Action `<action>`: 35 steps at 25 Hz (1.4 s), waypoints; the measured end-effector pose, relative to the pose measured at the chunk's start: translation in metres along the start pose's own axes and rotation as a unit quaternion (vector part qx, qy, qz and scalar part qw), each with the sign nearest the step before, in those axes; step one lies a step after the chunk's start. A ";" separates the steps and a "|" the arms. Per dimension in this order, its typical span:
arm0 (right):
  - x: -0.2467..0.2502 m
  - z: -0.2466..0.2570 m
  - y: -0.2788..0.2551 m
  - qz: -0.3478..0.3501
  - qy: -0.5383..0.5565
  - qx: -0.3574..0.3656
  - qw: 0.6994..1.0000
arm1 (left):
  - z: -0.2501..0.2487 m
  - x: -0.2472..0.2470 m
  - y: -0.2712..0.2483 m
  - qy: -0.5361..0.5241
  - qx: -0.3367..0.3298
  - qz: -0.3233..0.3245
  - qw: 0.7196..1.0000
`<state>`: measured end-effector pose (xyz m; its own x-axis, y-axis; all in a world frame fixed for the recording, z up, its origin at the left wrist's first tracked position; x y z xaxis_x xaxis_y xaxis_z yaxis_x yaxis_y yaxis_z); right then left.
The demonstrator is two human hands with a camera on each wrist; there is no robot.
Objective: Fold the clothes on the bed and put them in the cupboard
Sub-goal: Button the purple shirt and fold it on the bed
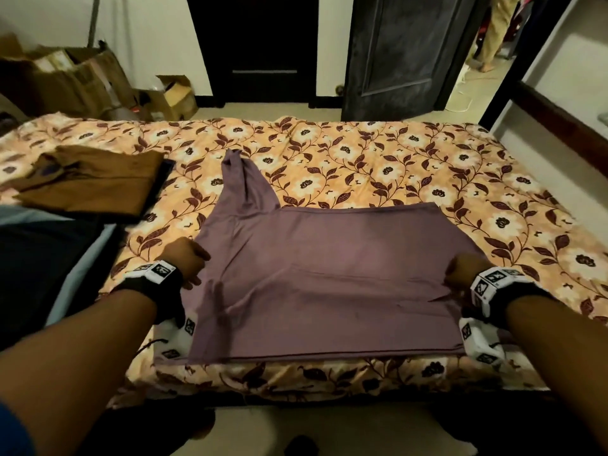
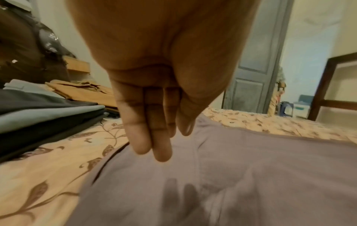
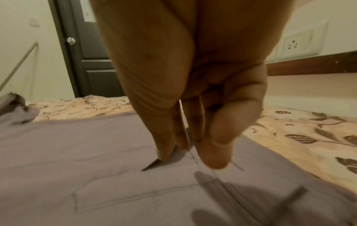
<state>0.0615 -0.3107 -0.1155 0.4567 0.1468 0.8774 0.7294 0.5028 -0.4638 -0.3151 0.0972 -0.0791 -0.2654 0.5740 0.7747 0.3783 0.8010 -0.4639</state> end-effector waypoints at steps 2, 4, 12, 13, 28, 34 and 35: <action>0.017 0.005 0.031 -0.039 0.066 -0.003 0.997 | -0.020 0.001 0.036 -0.112 0.028 0.001 0.993; 0.032 0.008 0.063 -0.079 0.150 -0.005 0.986 | -0.035 -0.005 0.079 -0.203 0.054 0.014 0.978; 0.029 -0.022 0.173 -0.087 0.403 -0.145 0.900 | -0.035 -0.019 0.215 -0.367 0.130 -0.055 0.919; 0.029 -0.024 0.184 -0.088 0.389 -0.156 0.904 | -0.035 -0.022 0.223 -0.374 0.137 -0.049 0.916; 0.068 -0.064 0.042 -0.228 0.241 0.030 0.943 | 0.017 0.014 0.071 -0.459 0.072 0.033 0.885; 0.004 -0.095 0.019 -0.115 0.046 0.002 0.992 | 0.074 -0.036 0.013 -0.404 0.124 0.076 0.903; -0.005 -0.095 0.020 -0.084 0.024 -0.017 0.996 | 0.081 -0.044 0.009 -0.402 0.126 0.074 0.904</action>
<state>0.1223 -0.3824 -0.1407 0.3489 0.0217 0.9369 0.8146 0.4872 -0.3147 -0.3722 0.0935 -0.1523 -0.8258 0.5340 0.1813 0.2739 0.6609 -0.6987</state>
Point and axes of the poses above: each hand's wrist, its own y-axis towards the middle knuckle, its own x-axis out of the back of the hand, z = x × y, the point moved 9 cm from there along y, towards the middle knuckle, and after that the axes turned 5 degrees about x, right-handed, at the moved point
